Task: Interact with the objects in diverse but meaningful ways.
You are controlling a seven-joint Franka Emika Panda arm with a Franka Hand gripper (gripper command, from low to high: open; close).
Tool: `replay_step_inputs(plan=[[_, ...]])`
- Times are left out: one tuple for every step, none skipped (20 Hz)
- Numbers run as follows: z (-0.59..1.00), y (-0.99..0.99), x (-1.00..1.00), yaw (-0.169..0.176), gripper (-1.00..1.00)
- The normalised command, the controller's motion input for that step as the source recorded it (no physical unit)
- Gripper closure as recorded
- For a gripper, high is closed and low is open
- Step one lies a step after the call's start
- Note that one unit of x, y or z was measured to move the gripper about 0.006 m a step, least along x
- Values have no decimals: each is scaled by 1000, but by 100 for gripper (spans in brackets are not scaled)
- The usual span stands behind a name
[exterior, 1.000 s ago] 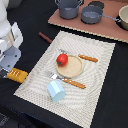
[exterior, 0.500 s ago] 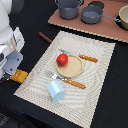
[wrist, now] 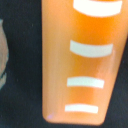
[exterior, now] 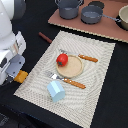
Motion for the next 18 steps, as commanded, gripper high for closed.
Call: replay_step_inputs(plan=[[-134, -23, 126, -32, 100], [-131, -23, 106, -30, 100], [-120, -11, 129, -28, 100], [-129, -17, 131, -27, 100], [-134, -9, 151, -27, 100], [-143, 0, 160, -27, 100], [-143, 0, 171, -26, 100], [-146, 0, 177, -25, 100], [-157, 0, 177, -23, 100], [-163, 0, 166, -21, 100], [-160, 0, 163, -21, 100], [-160, 0, 151, -20, 100], [-157, -11, 103, -18, 100], [-74, -94, 31, 0, 100], [-114, -77, 0, 0, 100], [0, -214, 0, 0, 100], [309, -140, -351, 0, 100], [971, -254, -351, 0, 100]])
